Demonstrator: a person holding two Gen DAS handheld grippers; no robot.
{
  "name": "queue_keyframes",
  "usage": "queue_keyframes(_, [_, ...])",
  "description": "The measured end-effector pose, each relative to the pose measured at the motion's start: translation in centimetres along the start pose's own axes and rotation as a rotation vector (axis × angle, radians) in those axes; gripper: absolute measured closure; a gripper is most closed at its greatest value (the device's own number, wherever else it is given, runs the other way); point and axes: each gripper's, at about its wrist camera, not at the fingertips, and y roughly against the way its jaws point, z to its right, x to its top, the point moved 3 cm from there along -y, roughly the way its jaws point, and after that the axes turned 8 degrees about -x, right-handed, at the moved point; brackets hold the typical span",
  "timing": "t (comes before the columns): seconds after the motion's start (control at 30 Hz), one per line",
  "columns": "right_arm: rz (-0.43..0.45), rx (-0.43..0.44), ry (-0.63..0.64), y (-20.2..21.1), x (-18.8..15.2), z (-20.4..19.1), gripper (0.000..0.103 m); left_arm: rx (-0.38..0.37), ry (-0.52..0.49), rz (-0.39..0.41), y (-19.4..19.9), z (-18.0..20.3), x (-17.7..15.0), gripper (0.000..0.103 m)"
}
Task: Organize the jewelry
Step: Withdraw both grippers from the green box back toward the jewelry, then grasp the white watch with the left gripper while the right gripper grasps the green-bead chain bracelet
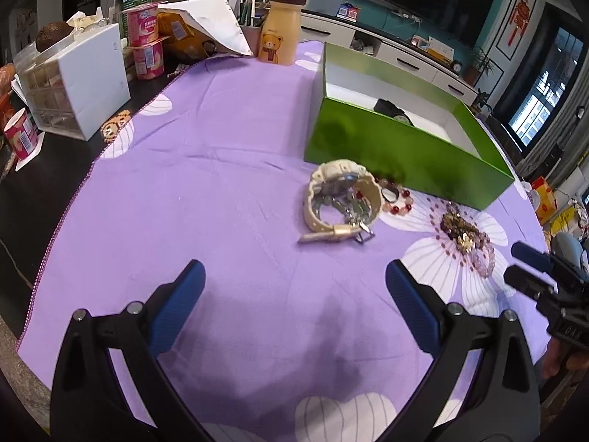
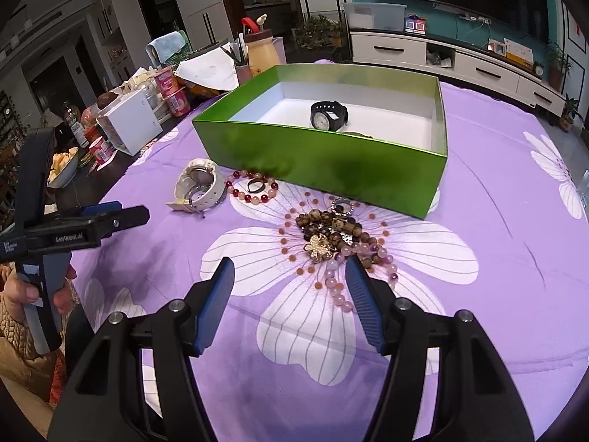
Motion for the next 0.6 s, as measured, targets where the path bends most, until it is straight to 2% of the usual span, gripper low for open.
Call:
queue_keyframes(0.07, [-0.004, -0.001, -0.008, -0.3, 0.0, 0.1, 0.04, 0.0, 0.017, 0.006, -0.4, -0.1, 0.6, 0.005])
queue_keyframes(0.2, [-0.013, -0.005, -0.01, -0.9, 0.0, 0.1, 0.04, -0.014, 0.071, -0.005, -1.8, -0.6, 2.1, 0.018])
queue_keyframes(0.23, [-0.015, -0.005, -0.011, -1.0, 0.0, 0.1, 0.04, -0.018, 0.082, -0.008, -2.3, -0.6, 2.5, 0.025])
queue_keyframes(0.37, [-0.024, -0.002, -0.008, -1.6, 0.2, 0.0, 0.04, -0.012, 0.082, -0.021, -3.9, -0.6, 3.8, 0.041])
queue_keyframes(0.43, [-0.025, 0.006, 0.0, -1.9, 0.4, -0.3, 0.04, -0.01, 0.077, -0.038, -4.8, -0.5, 4.3, 0.059])
queue_keyframes(0.57, [-0.023, 0.019, 0.026, -2.6, 1.4, -1.2, 0.04, 0.006, 0.033, -0.081, -6.4, -0.1, 4.5, 0.066])
queue_keyframes(0.6, [-0.02, 0.023, 0.032, -2.7, 1.7, -1.5, 0.04, 0.004, 0.018, -0.08, -6.4, 0.0, 4.6, 0.078])
